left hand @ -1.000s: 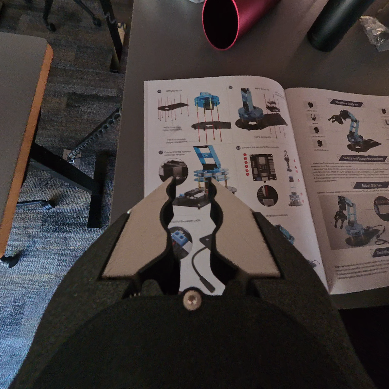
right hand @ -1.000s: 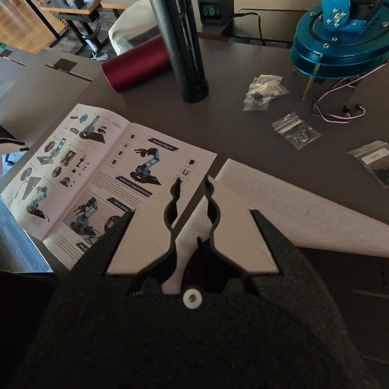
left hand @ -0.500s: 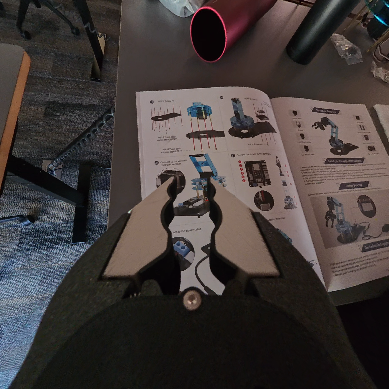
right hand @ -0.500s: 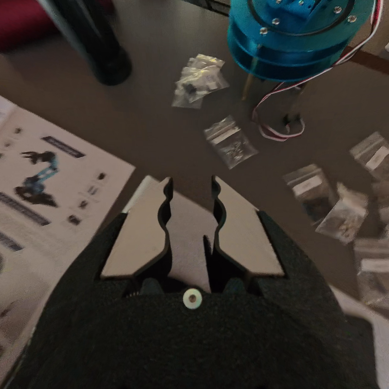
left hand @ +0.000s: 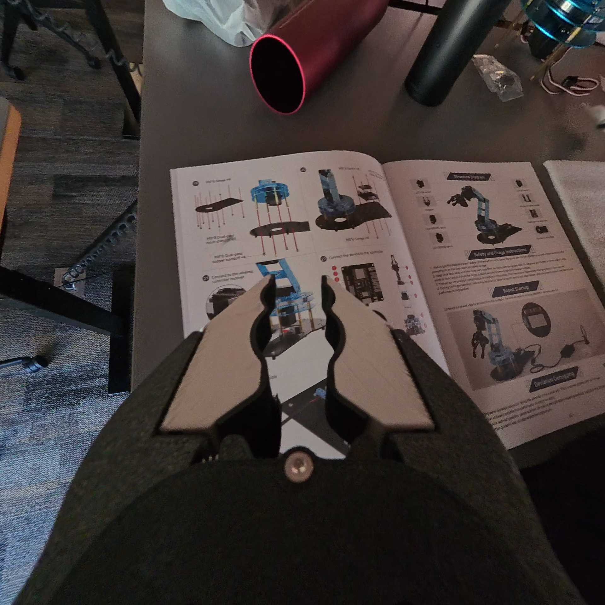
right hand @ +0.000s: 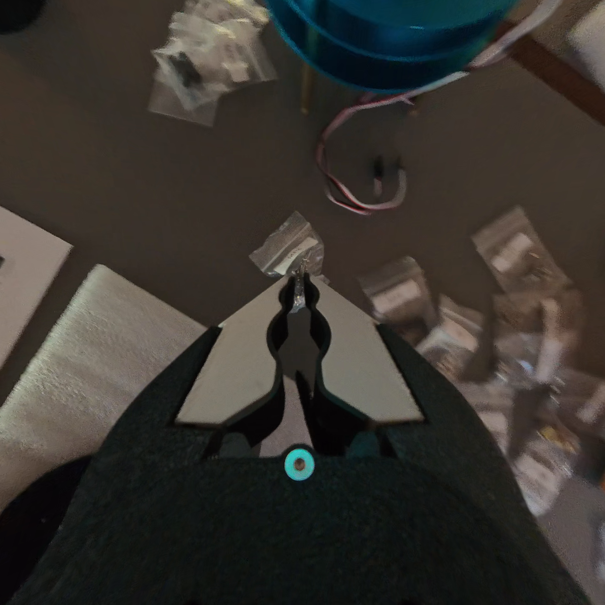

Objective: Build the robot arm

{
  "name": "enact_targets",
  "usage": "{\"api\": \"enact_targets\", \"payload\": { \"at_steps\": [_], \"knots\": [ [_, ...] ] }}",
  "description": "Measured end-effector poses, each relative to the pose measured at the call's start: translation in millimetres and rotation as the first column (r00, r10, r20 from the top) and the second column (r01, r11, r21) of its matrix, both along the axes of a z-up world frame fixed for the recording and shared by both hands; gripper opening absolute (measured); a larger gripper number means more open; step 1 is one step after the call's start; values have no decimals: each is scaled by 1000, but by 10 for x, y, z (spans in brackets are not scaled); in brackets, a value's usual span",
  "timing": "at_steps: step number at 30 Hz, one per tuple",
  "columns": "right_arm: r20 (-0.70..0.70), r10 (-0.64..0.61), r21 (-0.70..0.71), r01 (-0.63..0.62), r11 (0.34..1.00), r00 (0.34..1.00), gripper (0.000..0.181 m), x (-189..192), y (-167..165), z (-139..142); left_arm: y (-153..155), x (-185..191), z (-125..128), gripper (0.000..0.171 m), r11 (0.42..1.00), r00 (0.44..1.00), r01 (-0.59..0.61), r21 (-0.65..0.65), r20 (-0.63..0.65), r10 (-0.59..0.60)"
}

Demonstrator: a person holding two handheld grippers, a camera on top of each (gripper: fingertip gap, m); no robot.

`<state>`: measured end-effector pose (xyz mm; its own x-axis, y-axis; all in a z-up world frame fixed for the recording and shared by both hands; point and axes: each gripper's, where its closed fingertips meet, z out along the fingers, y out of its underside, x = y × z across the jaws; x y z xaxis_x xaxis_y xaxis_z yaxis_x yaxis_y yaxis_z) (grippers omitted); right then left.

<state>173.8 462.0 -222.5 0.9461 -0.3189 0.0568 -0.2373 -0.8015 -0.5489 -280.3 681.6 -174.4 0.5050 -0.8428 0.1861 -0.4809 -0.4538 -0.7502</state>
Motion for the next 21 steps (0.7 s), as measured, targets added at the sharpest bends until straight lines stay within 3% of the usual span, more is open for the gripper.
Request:
{"api": "enact_targets", "payload": {
  "at_steps": [5, 9, 13, 14, 16, 18, 21],
  "knots": [
    [66, -212, 54, 209, 976, 975, 4, 664, -482, 402, -19, 125, 20, 27, 1000, 1000, 29, 12, -10, -29],
    [50, -215, 23, 214, 977, 975, 5, 1020, -325, 375, -6, 203, 74, 27, 999, 999, 45, 26, -12, -45],
    [-144, -166, -47, 161, 986, 976, 8, 917, -9, -15, 14, 256, 167, 27, 998, 999, 46, 41, -3, -46],
    [-146, -191, -82, 180, 980, 971, 17, 936, -38, -78, 13, 265, 183, 27, 998, 999, 50, 43, -5, -49],
    [-114, -203, -43, 199, 979, 973, 33, 967, -73, 21, 13, 266, 209, 27, 997, 998, 55, 54, -14, -54],
    [-107, -196, 48, 202, 978, 975, 33, 948, -145, 224, 18, 245, 202, 27, 997, 998, 54, 60, -26, -52],
    [-152, -29, 79, 41, 996, 988, 39, 681, -282, 318, 14, 235, 156, 27, 998, 998, 50, 39, -33, -49]
  ]
}}
